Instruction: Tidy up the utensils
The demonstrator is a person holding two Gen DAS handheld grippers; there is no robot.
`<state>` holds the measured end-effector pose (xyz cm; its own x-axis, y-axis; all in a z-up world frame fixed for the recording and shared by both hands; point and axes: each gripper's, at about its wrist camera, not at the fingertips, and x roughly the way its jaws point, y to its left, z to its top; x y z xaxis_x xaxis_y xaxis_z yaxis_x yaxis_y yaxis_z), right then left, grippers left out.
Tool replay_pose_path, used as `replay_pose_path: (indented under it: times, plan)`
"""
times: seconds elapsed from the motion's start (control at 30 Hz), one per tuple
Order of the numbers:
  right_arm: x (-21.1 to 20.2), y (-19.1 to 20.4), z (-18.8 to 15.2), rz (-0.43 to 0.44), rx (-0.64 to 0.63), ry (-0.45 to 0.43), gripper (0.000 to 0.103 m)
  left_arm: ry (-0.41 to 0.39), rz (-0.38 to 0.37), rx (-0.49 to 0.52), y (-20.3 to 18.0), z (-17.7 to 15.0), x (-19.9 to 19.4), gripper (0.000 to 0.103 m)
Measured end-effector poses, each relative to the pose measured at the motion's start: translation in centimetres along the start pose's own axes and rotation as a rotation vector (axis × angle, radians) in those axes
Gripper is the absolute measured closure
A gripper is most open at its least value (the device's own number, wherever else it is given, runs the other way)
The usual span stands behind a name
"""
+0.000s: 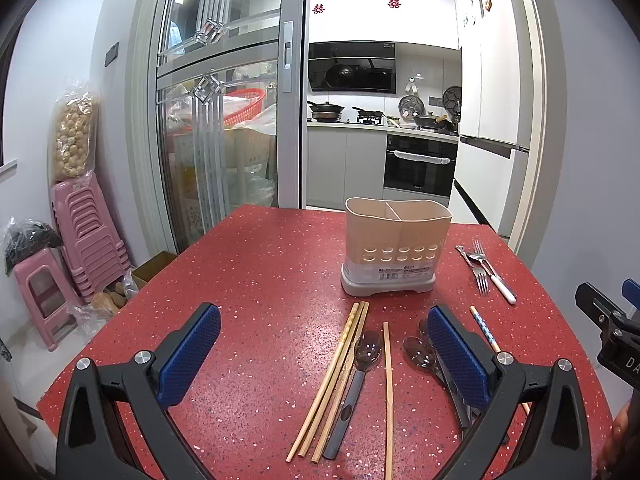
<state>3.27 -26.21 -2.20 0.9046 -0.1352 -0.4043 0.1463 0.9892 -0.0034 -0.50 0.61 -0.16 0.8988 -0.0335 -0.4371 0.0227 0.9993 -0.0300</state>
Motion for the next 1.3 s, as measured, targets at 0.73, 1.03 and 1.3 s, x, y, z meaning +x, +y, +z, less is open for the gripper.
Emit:
replay_pose_path:
  times: [0.73,1.03,1.3]
  plan:
    - [-0.07,-0.1,-0.01,0.0,0.004,-0.003,0.0,-0.002,-0.002,0.0,-0.04,0.02,-0.07,0.0]
    - [-0.09,-0.13,-0.02,0.0,0.005,-0.003,0.0,-0.003,-0.003,0.0,-0.22,0.03,-0.19,0.0]
    - [-0.06,-0.15,-0.04,0.0,0.005,-0.002,0.0,-0.001,-0.003,-0.002,-0.34,0.19,-0.2,0.0]
